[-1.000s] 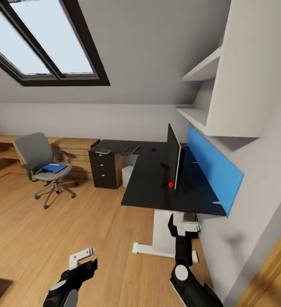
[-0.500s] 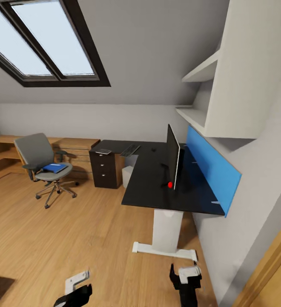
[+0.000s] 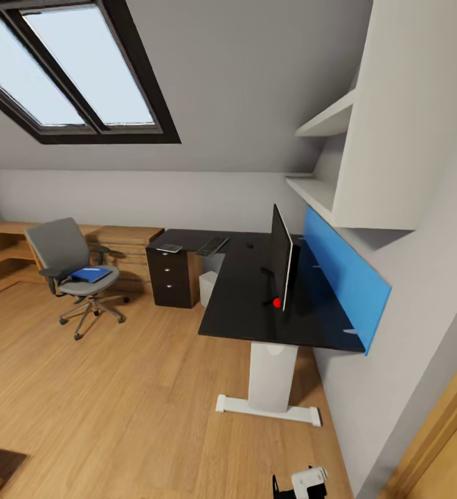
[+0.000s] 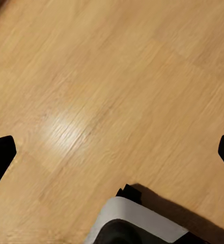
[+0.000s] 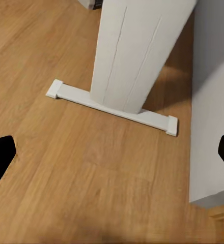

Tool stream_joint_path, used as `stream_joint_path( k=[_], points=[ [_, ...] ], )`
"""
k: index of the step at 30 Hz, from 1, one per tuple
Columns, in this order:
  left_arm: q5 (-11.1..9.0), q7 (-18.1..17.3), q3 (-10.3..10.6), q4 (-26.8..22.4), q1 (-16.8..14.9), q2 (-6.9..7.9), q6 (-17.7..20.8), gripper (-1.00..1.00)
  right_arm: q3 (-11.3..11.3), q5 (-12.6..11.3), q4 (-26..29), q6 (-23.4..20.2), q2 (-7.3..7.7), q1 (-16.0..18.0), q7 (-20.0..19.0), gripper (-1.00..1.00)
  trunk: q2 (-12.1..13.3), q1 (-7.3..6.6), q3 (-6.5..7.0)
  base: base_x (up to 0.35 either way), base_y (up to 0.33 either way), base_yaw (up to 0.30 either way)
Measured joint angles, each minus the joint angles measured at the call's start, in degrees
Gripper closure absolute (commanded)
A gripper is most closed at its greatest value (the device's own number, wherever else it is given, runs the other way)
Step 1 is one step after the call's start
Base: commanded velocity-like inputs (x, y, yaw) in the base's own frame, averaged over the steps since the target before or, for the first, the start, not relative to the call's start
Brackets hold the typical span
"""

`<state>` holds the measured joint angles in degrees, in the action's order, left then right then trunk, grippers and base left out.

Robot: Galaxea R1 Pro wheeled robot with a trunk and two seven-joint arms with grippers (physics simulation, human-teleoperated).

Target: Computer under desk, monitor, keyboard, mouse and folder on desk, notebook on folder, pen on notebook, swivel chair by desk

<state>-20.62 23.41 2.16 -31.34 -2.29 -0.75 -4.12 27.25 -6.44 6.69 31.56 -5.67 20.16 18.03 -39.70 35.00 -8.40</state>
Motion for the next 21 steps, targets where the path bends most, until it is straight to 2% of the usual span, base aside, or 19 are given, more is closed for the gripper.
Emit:
stream_joint_path(
  k=[2, 5, 9, 15, 17, 21],
  points=[
    [0.0, 0.0, 0.0, 1.3, 0.0, 0.08, -0.4, -1.00, 0.0, -0.1, 0.0, 0.0, -0.15, 0.0, 0.0, -1.00, 0.8, -0.44, 0.37, 0.000, 0.000, 0.246],
    [-0.2, -2.0, 0.0, 1.7, 0.0, 0.49, -0.5, -1.00, -0.1, -0.1, 0.1, 0.4, -0.14, 0.0, 0.0, -1.00, 2.0, -1.10, 0.91, 0.000, 0.000, 0.273],
    [-0.4, -3.7, 0.0, 1.8, 0.0, 1.09, -0.4, -1.00, -0.1, -0.1, 0.0, 3.6, -0.18, 0.0, 0.1, -1.00, 3.6, -1.98, 1.63, 0.000, 0.000, 0.277],
    [-0.4, -4.3, 0.0, 1.8, 0.0, 1.23, -0.8, -1.00, -0.1, 0.0, 0.0, 6.2, -0.34, 0.0, 0.1, -1.00, 6.0, -3.30, 2.72, 0.000, 0.000, 0.278],
    [-0.4, -4.3, -0.1, 1.8, 0.0, 1.23, -2.1, -1.00, -0.1, 0.1, -0.1, 8.1, -0.37, 0.0, 0.1, -1.00, 6.0, -3.30, 2.72, 0.000, 0.000, 0.278],
    [-0.3, -4.4, 0.1, 2.3, 0.0, 1.10, -7.2, -1.00, 0.0, 0.1, -0.4, 9.6, -0.42, 0.0, 0.1, -1.00, 6.0, -3.30, 2.72, 0.000, 0.000, 0.279]
  ],
)
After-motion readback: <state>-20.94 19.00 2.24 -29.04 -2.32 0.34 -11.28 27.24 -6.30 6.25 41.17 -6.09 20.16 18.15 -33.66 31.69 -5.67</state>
